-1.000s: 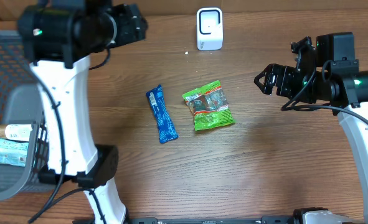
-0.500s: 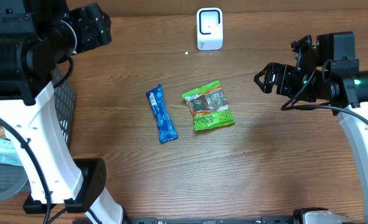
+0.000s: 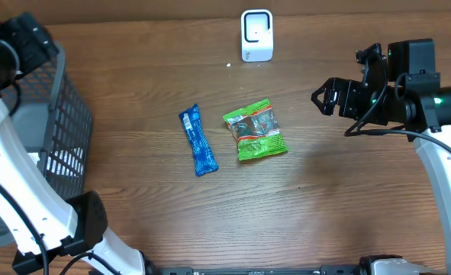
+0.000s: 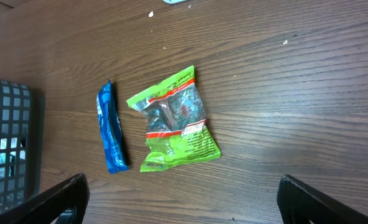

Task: Scan the item barcode
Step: 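Reach the left gripper into the basket and grasp the white tube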

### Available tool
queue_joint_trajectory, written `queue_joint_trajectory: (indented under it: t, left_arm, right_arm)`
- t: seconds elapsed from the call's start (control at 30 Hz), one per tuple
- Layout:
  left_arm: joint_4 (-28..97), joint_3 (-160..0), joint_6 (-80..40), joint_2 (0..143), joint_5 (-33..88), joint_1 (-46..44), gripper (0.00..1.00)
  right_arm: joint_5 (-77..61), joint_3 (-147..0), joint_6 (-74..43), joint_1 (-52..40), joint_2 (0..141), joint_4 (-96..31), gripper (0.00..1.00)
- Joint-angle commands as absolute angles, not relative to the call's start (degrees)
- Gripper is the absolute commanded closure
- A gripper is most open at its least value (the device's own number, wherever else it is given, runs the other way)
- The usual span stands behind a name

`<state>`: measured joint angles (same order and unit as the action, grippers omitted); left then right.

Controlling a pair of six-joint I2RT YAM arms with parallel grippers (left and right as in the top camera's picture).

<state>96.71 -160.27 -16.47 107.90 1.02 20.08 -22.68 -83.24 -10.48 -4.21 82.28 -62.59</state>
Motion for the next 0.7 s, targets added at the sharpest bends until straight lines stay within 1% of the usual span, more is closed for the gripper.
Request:
queue_joint_trajectory:
  t: [0.0, 0.03, 0.1, 0.2, 0.33, 0.43, 0.53, 0.67]
  left_arm:
    - [96.8, -157.5, -18.1, 107.4, 1.0, 24.1, 0.12]
    - [96.8, -156.2, -19.0, 107.4, 1.1, 25.6, 0.10]
    - [96.8, -153.3, -21.3, 107.4, 1.1, 28.5, 0.09]
    - [96.8, -147.1, -24.4, 107.4, 1.1, 33.9, 0.11]
    - [96.8, -140.8, -24.9, 107.5, 1.1, 39.2, 0.12]
    - [96.8, -136.0, -25.9, 107.5, 0.3, 42.0, 0.12]
    - [96.5, -130.3, -30.2, 107.5, -2.2, 43.7, 0.12]
    - [91.7, -121.1, -30.9, 107.5, -1.9, 44.2, 0.13]
  right_arm:
    - [-23.0, -83.5, -9.6, -4.4, 82.1, -62.5, 0.03]
    - [-23.0, -83.5, -8.9, -4.4, 82.1, -62.7, 0.03]
    - [-22.4, -83.5, -8.5, -4.4, 82.1, -63.4, 0.03]
    - [-20.7, -83.5, -8.5, -4.4, 82.1, -64.0, 0.03]
    - [-20.6, -83.5, -8.5, -4.4, 82.1, -63.7, 0.03]
    - [-20.6, -83.5, -8.5, -4.4, 82.1, -63.7, 0.03]
    - [-20.6, -83.5, -8.5, -4.4, 82.1, -63.8, 0.03]
    - [-20.6, -83.5, -8.5, -4.4, 82.1, -64.2, 0.03]
